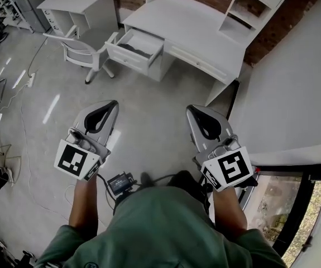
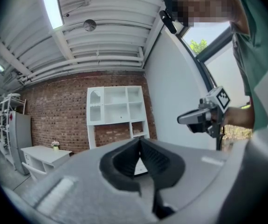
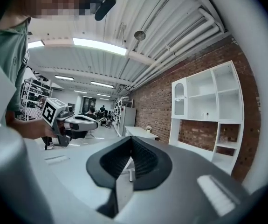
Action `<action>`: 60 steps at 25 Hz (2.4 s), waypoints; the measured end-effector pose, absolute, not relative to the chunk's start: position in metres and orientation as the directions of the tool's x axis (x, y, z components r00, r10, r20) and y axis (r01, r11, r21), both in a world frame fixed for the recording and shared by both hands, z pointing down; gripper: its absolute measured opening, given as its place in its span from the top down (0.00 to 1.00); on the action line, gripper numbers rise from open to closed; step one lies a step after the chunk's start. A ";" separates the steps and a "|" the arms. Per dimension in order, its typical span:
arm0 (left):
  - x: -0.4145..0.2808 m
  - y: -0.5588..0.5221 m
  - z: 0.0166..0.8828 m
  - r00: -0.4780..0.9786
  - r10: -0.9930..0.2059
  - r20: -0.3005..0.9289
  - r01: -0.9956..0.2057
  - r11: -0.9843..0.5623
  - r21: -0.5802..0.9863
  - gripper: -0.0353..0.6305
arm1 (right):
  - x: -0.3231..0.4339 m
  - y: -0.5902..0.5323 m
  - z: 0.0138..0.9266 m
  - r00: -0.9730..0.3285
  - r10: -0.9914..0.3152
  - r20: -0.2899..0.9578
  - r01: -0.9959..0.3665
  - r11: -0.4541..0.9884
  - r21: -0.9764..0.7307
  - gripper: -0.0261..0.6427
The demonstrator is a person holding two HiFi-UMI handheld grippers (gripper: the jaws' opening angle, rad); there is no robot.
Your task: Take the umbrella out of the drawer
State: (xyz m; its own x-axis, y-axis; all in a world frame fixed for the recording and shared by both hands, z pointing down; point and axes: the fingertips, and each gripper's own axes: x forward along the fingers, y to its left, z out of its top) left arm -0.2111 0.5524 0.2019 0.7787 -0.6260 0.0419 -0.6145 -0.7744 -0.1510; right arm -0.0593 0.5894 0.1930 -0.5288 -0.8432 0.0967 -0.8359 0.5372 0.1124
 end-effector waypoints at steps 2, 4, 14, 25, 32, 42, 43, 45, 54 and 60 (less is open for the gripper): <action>-0.214 0.543 0.201 0.778 -0.627 0.037 -0.616 -0.774 -0.145 0.94 | -0.067 0.579 0.192 -0.539 -0.835 0.108 -0.827 0.549 0.118 0.95; -0.215 0.531 0.202 0.777 -0.629 0.043 -0.618 -0.773 -0.139 0.94 | -0.069 0.564 0.192 -0.546 -0.830 0.112 -0.822 0.557 0.120 0.95; -0.195 0.439 0.210 0.728 -0.680 0.091 -0.665 -0.732 -0.152 0.94 | -0.050 0.455 0.201 -0.622 -0.778 0.088 -0.773 0.628 0.089 0.95; -0.138 0.326 0.207 0.656 -0.747 0.113 -0.726 -0.664 -0.179 0.94 | 0.005 0.329 0.200 -0.706 -0.706 0.055 -0.702 0.708 0.076 0.95; -0.126 0.274 0.209 0.638 -0.755 0.151 -0.729 -0.656 -0.196 0.94 | 0.021 0.276 0.205 -0.712 -0.702 0.039 -0.700 0.713 0.045 0.95; -0.147 0.176 0.219 0.697 -0.704 0.137 -0.684 -0.710 -0.169 0.94 | -0.006 0.195 0.219 -0.664 -0.743 0.083 -0.742 0.668 0.046 0.95; -0.151 0.165 0.218 0.704 -0.698 0.129 -0.679 -0.715 -0.167 0.94 | -0.010 0.185 0.218 -0.658 -0.748 0.087 -0.747 0.663 0.052 0.95; -0.159 0.143 0.215 0.721 -0.683 0.118 -0.664 -0.729 -0.164 0.94 | -0.021 0.164 0.218 -0.643 -0.760 0.091 -0.758 0.649 0.059 0.95; -0.204 0.050 0.229 0.772 -0.623 0.127 -0.606 -0.782 -0.147 0.94 | -0.068 0.087 0.224 -0.571 -0.812 0.118 -0.810 0.581 0.077 0.95; -0.200 0.009 0.242 0.796 -0.589 0.136 -0.577 -0.808 -0.119 0.94 | -0.072 0.050 0.231 -0.569 -0.808 0.154 -0.808 0.584 0.077 0.95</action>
State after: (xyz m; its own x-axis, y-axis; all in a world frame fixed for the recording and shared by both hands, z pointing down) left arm -0.2004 0.0095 0.2419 0.7965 -0.5891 0.1365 -0.5772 -0.8079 -0.1188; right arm -0.0722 0.0497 0.2314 -0.5685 -0.8080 0.1544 -0.8085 0.5835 0.0766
